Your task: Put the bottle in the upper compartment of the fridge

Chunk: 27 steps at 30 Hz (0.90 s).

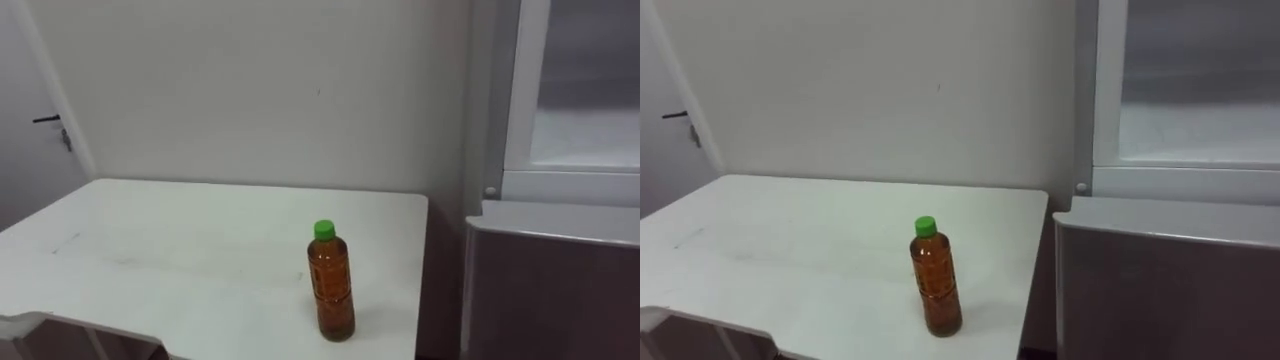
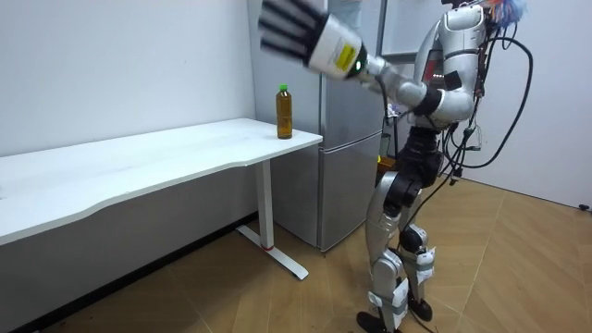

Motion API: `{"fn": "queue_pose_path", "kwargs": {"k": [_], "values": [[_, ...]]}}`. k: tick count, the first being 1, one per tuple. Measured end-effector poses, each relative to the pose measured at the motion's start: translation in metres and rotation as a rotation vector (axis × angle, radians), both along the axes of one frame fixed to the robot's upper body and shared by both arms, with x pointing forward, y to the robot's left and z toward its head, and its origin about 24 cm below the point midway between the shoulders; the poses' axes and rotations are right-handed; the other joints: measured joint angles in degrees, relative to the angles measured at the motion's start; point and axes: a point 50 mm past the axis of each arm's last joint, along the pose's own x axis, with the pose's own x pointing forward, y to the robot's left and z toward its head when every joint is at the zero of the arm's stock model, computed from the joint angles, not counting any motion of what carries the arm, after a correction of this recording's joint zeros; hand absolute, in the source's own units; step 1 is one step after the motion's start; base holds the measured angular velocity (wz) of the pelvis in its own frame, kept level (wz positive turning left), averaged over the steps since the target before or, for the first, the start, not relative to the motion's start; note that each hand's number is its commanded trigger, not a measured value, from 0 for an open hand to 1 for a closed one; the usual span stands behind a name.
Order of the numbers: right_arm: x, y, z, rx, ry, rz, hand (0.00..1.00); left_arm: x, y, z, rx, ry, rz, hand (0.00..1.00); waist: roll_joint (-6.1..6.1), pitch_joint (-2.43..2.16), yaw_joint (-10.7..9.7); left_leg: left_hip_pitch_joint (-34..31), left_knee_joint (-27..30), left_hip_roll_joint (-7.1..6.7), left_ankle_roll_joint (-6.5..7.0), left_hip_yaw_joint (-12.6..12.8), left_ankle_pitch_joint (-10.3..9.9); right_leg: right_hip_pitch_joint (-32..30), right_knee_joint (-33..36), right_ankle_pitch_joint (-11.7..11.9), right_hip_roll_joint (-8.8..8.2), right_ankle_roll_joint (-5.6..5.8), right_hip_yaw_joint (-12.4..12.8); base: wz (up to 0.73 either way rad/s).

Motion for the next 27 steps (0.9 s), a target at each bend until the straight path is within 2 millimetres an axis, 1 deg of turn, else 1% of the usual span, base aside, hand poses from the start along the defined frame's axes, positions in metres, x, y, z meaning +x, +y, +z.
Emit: {"fn": "queue_pose_path", "kwargs": {"k": [2, 3, 4, 5, 6, 8, 9, 11, 12, 13, 15, 16, 17, 18, 19, 20, 24, 25, 27], "values": [[-0.003, -0.002, 0.0, 0.002, 0.011, -0.016, 0.0, -0.009, 0.008, -0.03, -0.07, 0.124, 0.058, 0.0, -0.28, 0.01, -0.6, 0.1, -0.2, 0.02, 0.03, 0.1, 0.0, 0.0, 0.0, 0.0, 0.06, 0.0, 0.2, -0.03], [-0.004, -0.003, 0.0, 0.001, 0.011, -0.023, 0.0, -0.012, 0.01, -0.039, -0.09, 0.159, 0.075, 0.0, -0.45, 0.0, -0.6, 0.2, -0.4, 0.06, 0.03, 0.3, 0.0, -0.1, -0.1, 0.0, 0.07, -0.01, 0.5, -0.09], [-0.004, -0.004, 0.001, -0.001, 0.01, -0.027, 0.0, -0.019, 0.012, -0.058, -0.134, 0.235, 0.097, 0.0, -0.45, -0.06, -0.6, 0.4, -0.7, 0.08, 0.03, 0.5, 0.0, 0.1, 0.0, 0.0, 0.07, -0.01, 0.7, -0.1], [-0.004, -0.006, 0.001, 0.001, 0.006, -0.033, 0.0, -0.024, 0.011, -0.079, -0.189, 0.303, 0.113, 0.0, -0.42, -0.11, -0.8, 0.4, -0.8, 0.08, 0.03, 0.6, 0.0, 0.1, 0.3, 0.0, 0.06, 0.0, 0.7, -0.06], [-0.004, -0.006, 0.001, 0.002, 0.005, -0.034, 0.0, -0.026, 0.009, -0.088, -0.217, 0.332, 0.12, 0.0, -0.57, -0.06, -0.8, 0.4, -0.9, 0.08, 0.03, 0.6, 0.0, 0.1, 0.3, 0.0, 0.05, 0.0, 0.7, 0.0], [-0.006, -0.005, 0.001, 0.016, 0.003, -0.043, 0.0, -0.033, 0.0, -0.125, -0.307, 0.469, 0.128, 0.0, -1.09, -0.04, -1.0, 1.0, -1.1, 0.07, 0.03, 0.6, 0.0, 0.4, 0.1, 0.0, 0.16, -0.02, 1.4, 0.0], [-0.006, -0.006, 0.001, 0.02, 0.0, -0.045, 0.0, -0.036, -0.004, -0.134, -0.333, 0.503, 0.126, 0.0, -1.22, -0.02, -1.0, 1.1, -1.2, 0.07, 0.03, 0.7, 0.0, 0.4, 0.1, 0.0, 0.19, -0.03, 1.8, -0.07], [-0.004, -0.006, 0.002, 0.028, -0.023, -0.046, 0.0, -0.047, -0.021, -0.167, -0.41, 0.647, 0.084, 0.0, -1.62, -0.01, -1.4, 1.2, -1.3, 0.15, 0.04, 1.1, 0.0, 0.3, 0.0, 0.1, 0.21, -0.07, 2.2, -0.08], [-0.004, -0.006, 0.002, 0.03, -0.024, -0.045, 0.0, -0.05, -0.025, -0.175, -0.426, 0.685, 0.072, 0.0, -1.74, -0.04, -1.5, 1.2, -1.3, 0.15, 0.04, 1.1, 0.0, 0.3, 0.0, 0.1, 0.21, -0.08, 2.3, -0.11], [-0.004, -0.006, 0.002, 0.033, -0.026, -0.042, 0.0, -0.058, -0.032, -0.19, -0.455, 0.758, 0.051, 0.0, -2.1, -0.04, -1.6, 1.7, -1.8, 0.32, 0.04, 1.7, 0.0, 0.3, 0.0, 0.1, 0.26, -0.09, 2.9, -0.21], [-0.002, -0.005, 0.002, 0.035, -0.034, -0.04, 0.0, -0.073, -0.044, -0.212, -0.45, 0.913, 0.01, 0.0, -2.99, 0.03, -2.6, 2.1, -2.1, 0.47, 0.04, 2.3, 0.0, 0.5, 0.1, 0.1, 0.3, -0.19, 3.5, -0.18], [-0.001, -0.005, 0.002, 0.036, -0.038, -0.039, 0.0, -0.075, -0.047, -0.217, -0.437, 0.955, -0.009, 0.0, -3.16, 0.05, -2.7, 2.2, -2.2, 0.48, 0.04, 2.4, -0.1, 0.5, 0.1, 0.1, 0.29, -0.19, 3.6, -0.08], [-0.002, -0.005, 0.003, 0.041, -0.043, -0.041, 0.0, -0.081, -0.055, -0.226, -0.407, 1.036, -0.059, 0.0, -3.49, 0.11, -3.1, 2.2, -2.2, 0.5, 0.11, 2.6, -0.1, 0.5, 0.1, 0.1, 0.31, -0.18, 3.9, -0.09], [-0.002, -0.005, 0.002, 0.043, -0.045, -0.042, 0.0, -0.083, -0.059, -0.231, -0.396, 1.079, -0.092, 0.0, -3.53, 0.12, -3.2, 2.2, -2.2, 0.58, 0.15, 2.9, -0.2, 0.5, 0.0, 0.2, 0.34, -0.16, 4.1, -0.14], [-0.001, -0.005, 0.003, 0.048, -0.048, -0.032, 0.0, -0.089, -0.067, -0.24, -0.381, 1.156, -0.148, 0.0, -3.55, 0.14, -3.3, 2.2, -2.2, 0.71, 0.23, 3.4, -0.4, 0.3, 0.0, 0.2, 0.37, -0.12, 4.4, -0.15], [0.0, -0.004, 0.003, 0.054, -0.052, -0.021, 0.0, -0.096, -0.074, -0.246, -0.366, 1.223, -0.194, 0.0, -3.63, 0.19, -3.9, 2.2, -2.2, 0.81, 0.29, 3.7, -0.6, 0.2, -0.2, 0.2, 0.38, -0.11, 4.8, -0.14], [0.0, -0.001, 0.002, 0.063, -0.043, 0.012, 0.0, -0.11, -0.083, -0.257, -0.355, 1.335, -0.265, 0.0, -3.85, 0.28, -4.6, 2.3, -2.2, 1.03, 0.35, 4.9, -1.0, -0.1, -0.3, 0.3, 0.41, -0.05, 5.5, -0.15], [-0.001, 0.002, 0.001, 0.071, -0.035, 0.02, 0.0, -0.113, -0.085, -0.261, -0.332, 1.383, -0.293, 0.0, -3.95, 0.26, -4.7, 2.4, -2.2, 1.07, 0.37, 5.2, -1.0, -0.3, -0.2, 0.3, 0.45, -0.02, 6.3, -0.15], [0.0, 0.006, -0.001, 0.086, -0.027, 0.033, 0.0, -0.116, -0.088, -0.264, -0.287, 1.441, -0.345, 0.0, -4.23, 0.28, -5.4, 2.2, -2.3, 1.1, 0.38, 5.5, -1.0, -0.8, -0.1, 0.4, 0.48, 0.0, 6.6, -0.12]]}}
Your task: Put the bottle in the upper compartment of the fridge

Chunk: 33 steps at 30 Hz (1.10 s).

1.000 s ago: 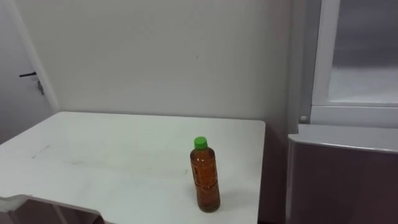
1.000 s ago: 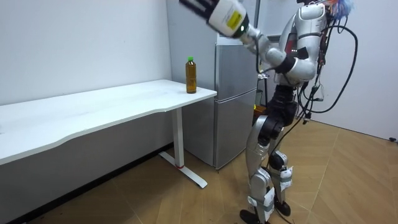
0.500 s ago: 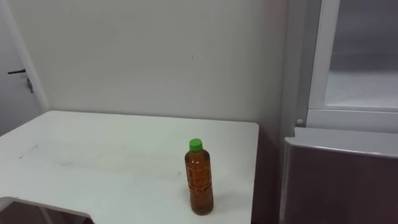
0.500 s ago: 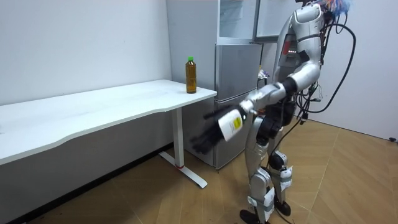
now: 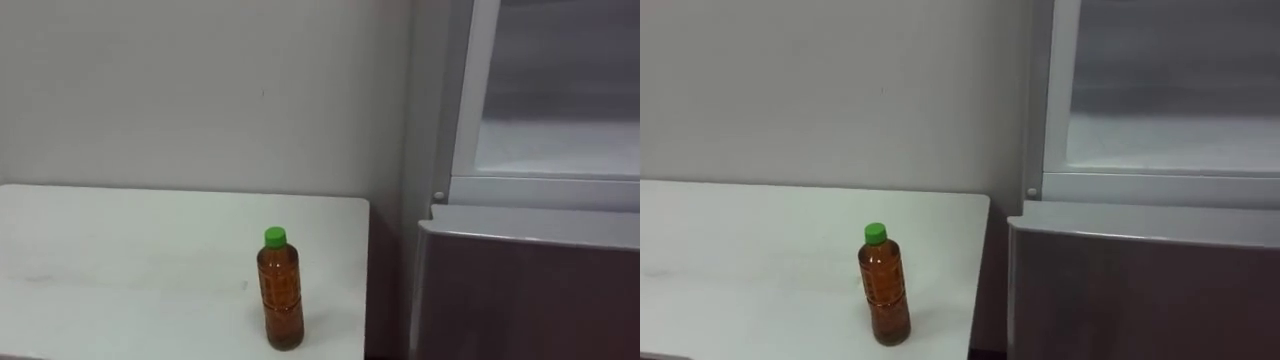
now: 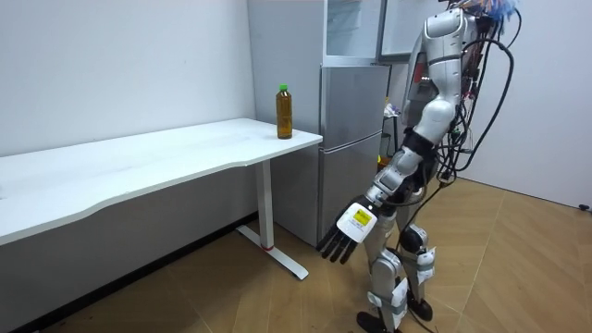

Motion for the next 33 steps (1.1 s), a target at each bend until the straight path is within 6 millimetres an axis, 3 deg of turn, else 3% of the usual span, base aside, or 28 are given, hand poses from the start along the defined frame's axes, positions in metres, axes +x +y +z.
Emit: {"fn": "queue_pose_path", "kwargs": {"k": [3, 11, 14, 25, 33], "values": [[0.001, 0.002, -0.001, 0.011, 0.002, 0.011, 0.0, 0.002, -0.006, -0.003, -0.005, 0.037, -0.102, 0.0, -0.3, 0.24, -0.8, 0.0, -0.1, 0.08, 0.05, 0.6, 0.0, -0.1, -0.1, 0.3, 0.05, -0.01, 0.2, -0.09], [0.004, 0.003, -0.002, 0.019, 0.012, 0.023, 0.0, 0.013, -0.011, -0.005, -0.011, 0.062, -0.262, 0.0, -0.27, 0.21, -3.2, 1.1, -1.1, 0.34, 0.14, 2.1, -0.3, -0.1, 0.0, 0.6, 0.21, 0.06, 1.8, -0.11], [0.003, 0.003, -0.002, 0.024, 0.013, 0.02, 0.0, 0.008, -0.011, -0.006, -0.013, 0.089, -0.261, 0.0, 0.0, 0.18, -3.2, 1.9, -1.8, 0.94, 0.13, 3.0, -0.3, -0.2, -0.2, 1.2, 0.6, -0.06, 3.2, -0.23], [0.001, 0.004, -0.002, 0.046, 0.026, -0.025, 0.0, 0.0, -0.009, -0.008, -0.015, 0.144, -0.253, 0.0, 0.01, 0.07, -3.2, 1.8, -1.5, 0.99, 0.09, 3.0, -0.3, -0.1, -0.2, 1.4, 0.73, -0.13, 3.2, -0.02], [0.002, 0.006, -0.003, 0.058, 0.023, -0.036, 0.0, -0.008, -0.008, -0.008, -0.015, 0.167, -0.234, 0.0, -0.58, -0.3, -3.2, 1.6, -0.6, 0.89, 0.11, 3.1, -0.3, 0.0, -0.4, 1.4, 0.66, -0.13, 3.1, 0.0]]}}
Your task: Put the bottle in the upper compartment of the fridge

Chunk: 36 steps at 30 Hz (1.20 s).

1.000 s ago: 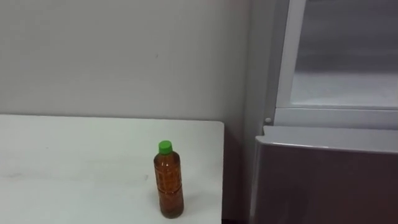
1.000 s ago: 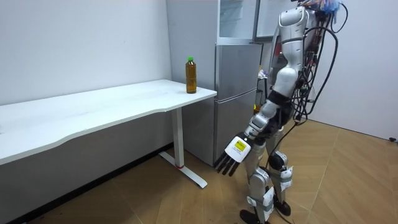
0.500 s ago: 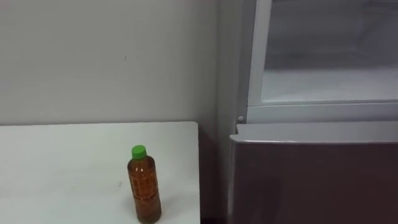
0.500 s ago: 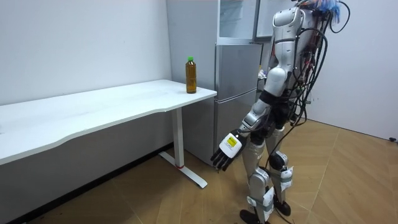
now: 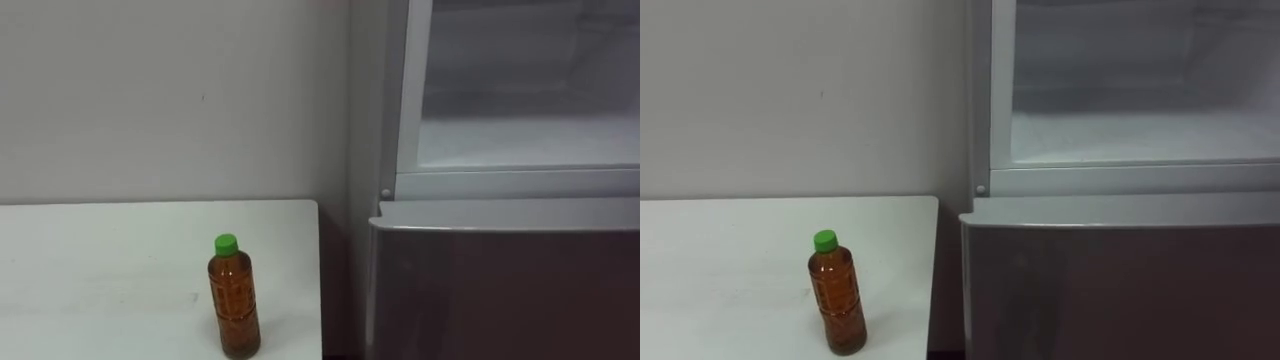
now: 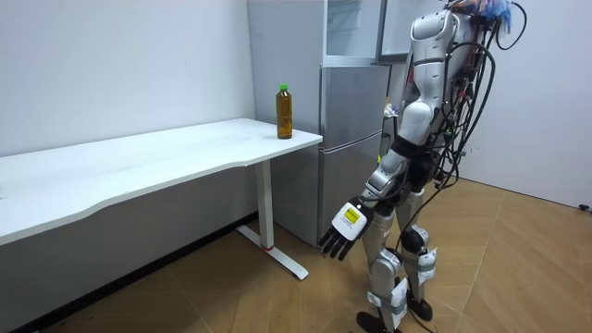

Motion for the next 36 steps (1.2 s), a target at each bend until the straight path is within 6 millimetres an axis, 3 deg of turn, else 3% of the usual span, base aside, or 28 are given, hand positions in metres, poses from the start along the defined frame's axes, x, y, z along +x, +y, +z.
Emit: {"fn": "queue_pose_path", "kwargs": {"k": [12, 22, 30, 36], "values": [[0.003, 0.001, -0.001, 0.006, 0.024, 0.01, 0.0, -0.017, 0.0, -0.003, -0.002, 0.093, 0.022, 0.0, -0.01, 0.01, 0.0, -0.5, 0.4, 0.0, 0.02, -0.2, 0.0, 0.0, -0.6, 0.0, 0.1, -0.01, -0.1, 0.01], [0.012, 0.003, 0.0, 0.019, 0.008, 0.03, 0.0, -0.026, 0.004, -0.003, 0.001, 0.122, 0.052, 0.0, -1.25, 0.18, 0.2, -0.6, 0.6, 0.04, 0.01, -0.2, -0.1, 0.1, -0.6, 0.0, 0.12, -0.01, -0.1, 0.0], [0.038, 0.005, 0.006, 0.002, -0.089, 0.136, 0.0, -0.02, 0.007, -0.002, 0.006, 0.109, 0.035, 0.0, -1.9, 0.36, 1.3, -0.7, 0.6, 0.05, 0.03, -0.3, -0.2, 0.0, -0.6, 0.0, 0.15, 0.0, 0.0, 0.0], [0.086, 0.014, 0.029, -0.012, -0.318, 0.234, 0.0, -0.012, 0.008, -0.001, 0.001, 0.091, 0.015, 0.0, -2.33, 0.5, 1.5, -1.2, 0.9, 0.11, -0.02, -0.3, -0.4, -0.1, -0.6, 0.1, 0.27, -0.03, -0.1, 0.02]]}}
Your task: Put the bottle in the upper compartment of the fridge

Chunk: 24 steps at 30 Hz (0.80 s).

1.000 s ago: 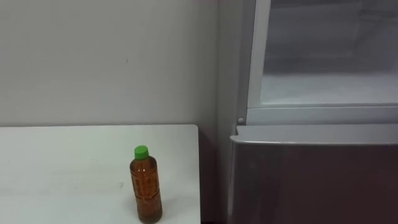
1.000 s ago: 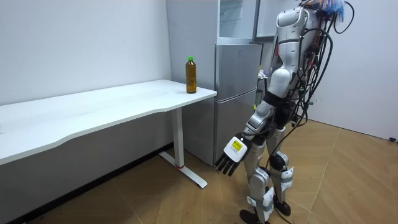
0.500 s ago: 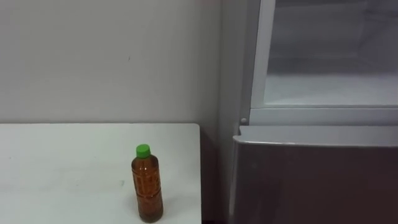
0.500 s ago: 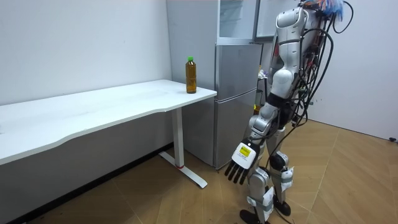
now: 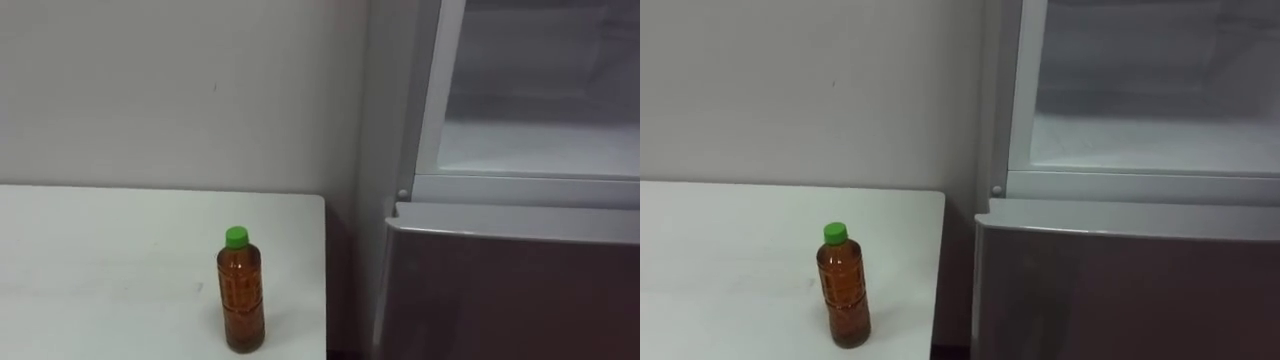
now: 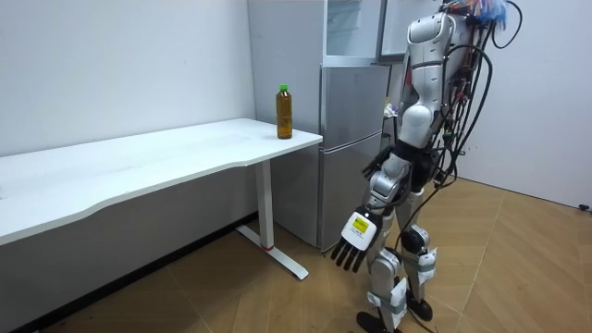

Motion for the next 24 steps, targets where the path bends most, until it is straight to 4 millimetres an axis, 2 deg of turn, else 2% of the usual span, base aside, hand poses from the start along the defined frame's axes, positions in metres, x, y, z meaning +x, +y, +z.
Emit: {"fn": "queue_pose_path", "kwargs": {"k": [3, 7, 11, 21, 24], "values": [[0.025, 0.009, 0.017, 0.001, -0.128, 0.085, 0.0, 0.003, 0.001, 0.0, -0.002, 0.006, -0.044, 0.0, 0.29, -0.17, 0.6, -0.7, 0.3, 0.16, -0.06, 0.0, -0.2, -0.9, 0.5, 0.0, 0.09, -0.06, 0.0, -0.03], [0.042, 0.016, 0.035, 0.024, -0.233, 0.163, 0.0, 0.008, 0.001, 0.001, -0.001, -0.008, -0.059, 0.0, 0.4, -0.11, 1.4, -1.8, 1.1, 0.19, 0.02, 0.0, -0.3, -1.4, 0.9, 0.1, 0.05, -0.12, -0.2, 0.01], [0.06, 0.023, 0.056, 0.025, -0.347, 0.224, 0.0, 0.006, 0.002, 0.001, 0.001, 0.0, -0.064, 0.0, 0.47, -0.11, 1.5, -2.0, 1.1, 0.1, 0.13, 0.0, -0.4, -1.6, 1.0, 0.3, -0.02, -0.04, -0.2, 0.0], [0.085, 0.037, 0.099, 0.01, -0.558, 0.304, 0.0, 0.0, 0.002, 0.0, 0.002, 0.038, -0.081, 0.0, 0.5, -0.13, 1.6, -1.9, 1.3, 0.09, 0.28, 0.1, -0.5, -1.6, 1.5, 0.5, -0.1, 0.07, 0.1, 0.0], [0.093, 0.042, 0.12, 0.017, -0.654, 0.327, 0.0, -0.003, 0.001, -0.001, -0.001, 0.062, -0.078, 0.0, 0.77, -0.14, 1.7, -1.9, 1.4, 0.15, 0.28, 0.2, -0.5, -1.7, 1.8, 0.5, -0.09, 0.07, 0.2, -0.01]]}}
